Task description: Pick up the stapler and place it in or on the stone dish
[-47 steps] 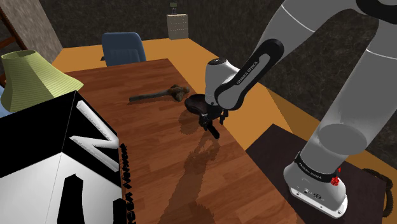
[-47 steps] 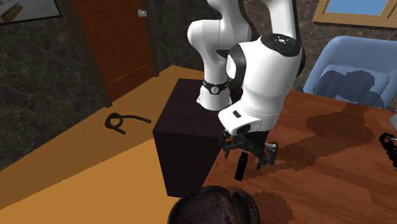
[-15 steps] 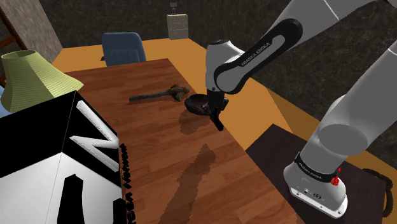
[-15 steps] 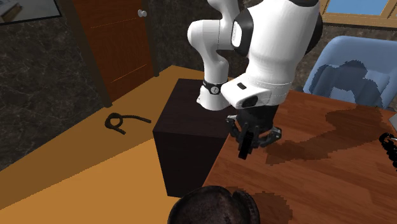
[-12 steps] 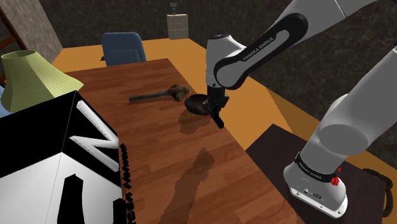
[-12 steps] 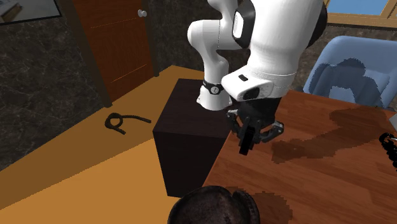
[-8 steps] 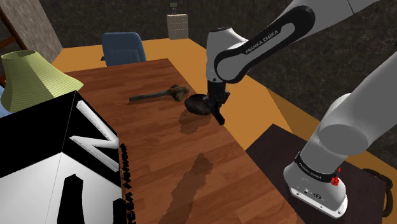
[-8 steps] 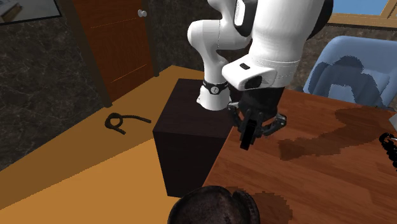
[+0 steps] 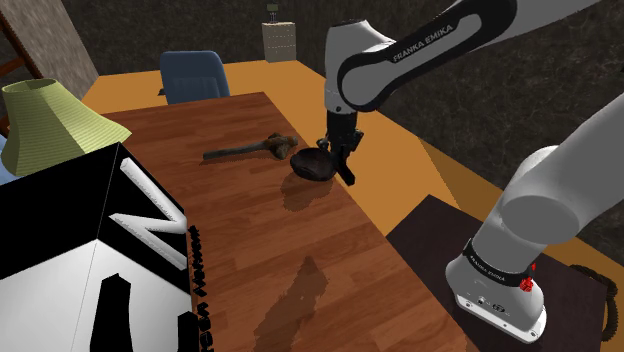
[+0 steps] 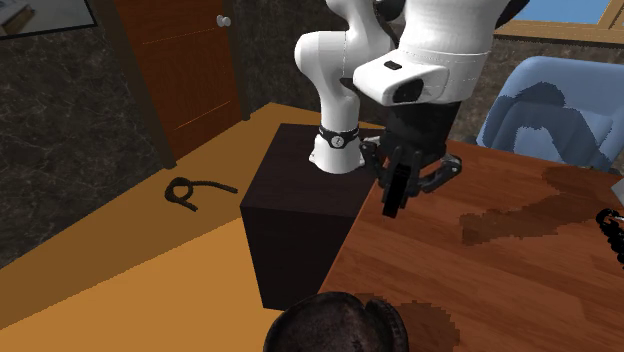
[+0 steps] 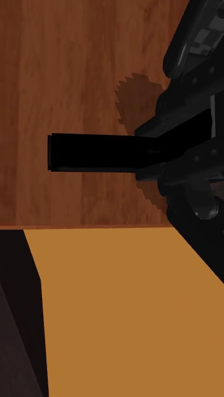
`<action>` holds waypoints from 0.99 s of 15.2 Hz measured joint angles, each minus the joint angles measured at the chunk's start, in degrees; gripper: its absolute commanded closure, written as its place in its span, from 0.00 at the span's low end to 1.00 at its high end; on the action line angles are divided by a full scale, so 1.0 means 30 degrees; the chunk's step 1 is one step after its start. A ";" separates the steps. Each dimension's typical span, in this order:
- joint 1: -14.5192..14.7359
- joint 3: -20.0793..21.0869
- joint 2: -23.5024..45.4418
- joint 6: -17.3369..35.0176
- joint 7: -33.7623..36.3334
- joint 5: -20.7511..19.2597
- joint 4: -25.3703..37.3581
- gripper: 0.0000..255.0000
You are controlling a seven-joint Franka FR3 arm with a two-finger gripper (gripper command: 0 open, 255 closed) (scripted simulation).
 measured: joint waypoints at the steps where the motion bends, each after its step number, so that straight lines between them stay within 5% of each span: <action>1: 0.0004 -0.0025 -0.0141 -0.0321 -0.0030 0.0019 0.0183 1.00; 5: -0.0246 -0.0259 0.0412 -0.0880 -0.0331 -0.0209 0.1292 1.00; 15: -0.1555 -0.1328 0.6869 -0.0910 -0.1726 -0.1709 0.7715 1.00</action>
